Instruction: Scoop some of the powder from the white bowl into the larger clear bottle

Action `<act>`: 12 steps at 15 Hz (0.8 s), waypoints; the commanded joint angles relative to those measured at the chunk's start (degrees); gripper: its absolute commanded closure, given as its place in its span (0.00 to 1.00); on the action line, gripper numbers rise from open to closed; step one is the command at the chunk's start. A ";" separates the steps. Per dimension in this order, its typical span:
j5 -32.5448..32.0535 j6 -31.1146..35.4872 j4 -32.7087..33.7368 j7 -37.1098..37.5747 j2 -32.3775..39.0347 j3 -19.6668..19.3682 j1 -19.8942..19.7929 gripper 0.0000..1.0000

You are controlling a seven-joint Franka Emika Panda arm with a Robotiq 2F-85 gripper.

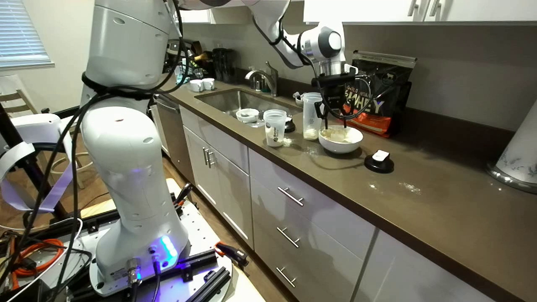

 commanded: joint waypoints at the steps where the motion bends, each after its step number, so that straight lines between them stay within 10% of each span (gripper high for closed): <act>1: -0.10 -0.20 0.18 0.05 0.05 0.32 -0.25 0.27; 2: -0.09 -0.20 0.22 0.05 0.08 0.32 -0.25 0.02; 8: -2.15 -2.23 2.72 0.05 2.90 -0.20 0.56 0.00; 12: -2.97 -4.72 4.43 -0.11 4.76 -0.20 0.77 0.39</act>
